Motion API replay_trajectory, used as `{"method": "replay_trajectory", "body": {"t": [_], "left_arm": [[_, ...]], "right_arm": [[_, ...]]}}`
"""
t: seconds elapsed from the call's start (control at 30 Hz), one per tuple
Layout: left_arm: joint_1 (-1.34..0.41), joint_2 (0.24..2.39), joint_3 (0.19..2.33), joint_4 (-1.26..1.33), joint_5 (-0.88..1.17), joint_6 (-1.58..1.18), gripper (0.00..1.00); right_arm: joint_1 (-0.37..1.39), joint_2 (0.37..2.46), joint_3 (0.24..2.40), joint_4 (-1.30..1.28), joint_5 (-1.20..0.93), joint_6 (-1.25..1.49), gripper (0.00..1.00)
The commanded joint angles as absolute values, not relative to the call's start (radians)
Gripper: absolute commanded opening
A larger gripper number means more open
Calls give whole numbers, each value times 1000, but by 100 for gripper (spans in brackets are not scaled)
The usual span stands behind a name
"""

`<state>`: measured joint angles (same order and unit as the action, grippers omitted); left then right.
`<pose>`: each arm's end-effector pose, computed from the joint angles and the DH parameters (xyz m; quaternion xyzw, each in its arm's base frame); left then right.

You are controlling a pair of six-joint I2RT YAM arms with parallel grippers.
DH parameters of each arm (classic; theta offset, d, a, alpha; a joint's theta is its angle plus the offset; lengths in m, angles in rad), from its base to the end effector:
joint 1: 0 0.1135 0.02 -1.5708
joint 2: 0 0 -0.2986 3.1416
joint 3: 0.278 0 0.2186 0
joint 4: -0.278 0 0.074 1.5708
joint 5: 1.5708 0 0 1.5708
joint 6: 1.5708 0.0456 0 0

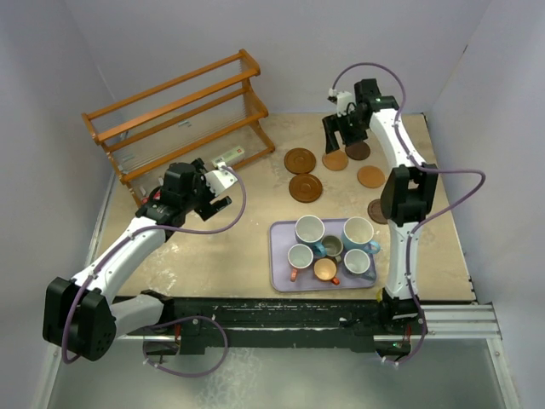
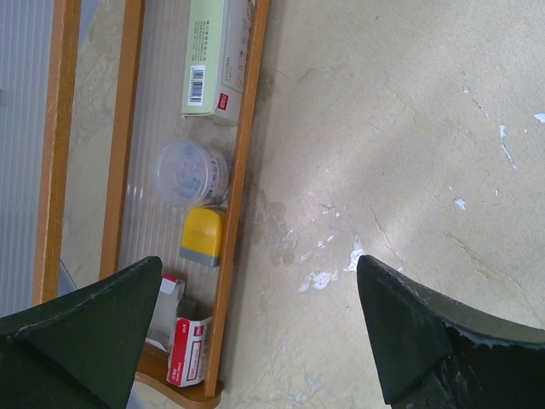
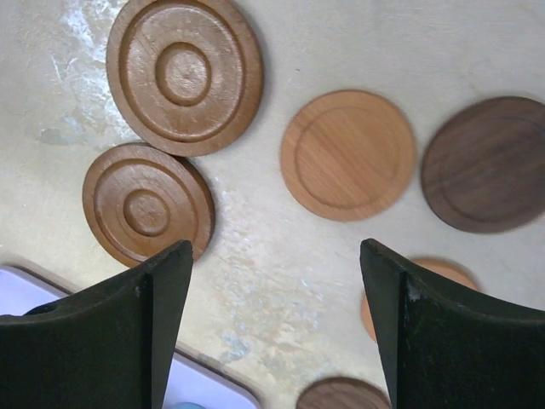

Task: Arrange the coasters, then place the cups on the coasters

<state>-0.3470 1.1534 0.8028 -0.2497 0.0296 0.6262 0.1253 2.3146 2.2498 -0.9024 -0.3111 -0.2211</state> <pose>0.2023 -0.0746 0.3031 0.4197 0.7786 0.0519 0.4637 0.4968 0.0766 0.2828 -0.2079 0.9212 0.1337 0.3004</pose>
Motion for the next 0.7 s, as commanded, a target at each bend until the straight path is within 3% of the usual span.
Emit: {"method": "replay_trajectory", "body": {"t": [0.0,0.13,0.3,0.53,0.67], "left_arm": [[-340,1124,814,-223,50,643,93],[-339,1117,813,-221,55,642,93],[-341,1111,811,-222,57,641,93],[-339,1111,811,-225,60,642,93],[-341,1114,811,-225,61,641,93]], "right_arm": [[59,2247,2209,-894,-248,-267,84],[2,2224,2164,-885,-223,-293,97],[-72,2224,2124,-871,-197,-323,97],[-125,2299,2156,-899,-194,-354,93],[-138,2361,2218,-949,-205,-368,81]]}}
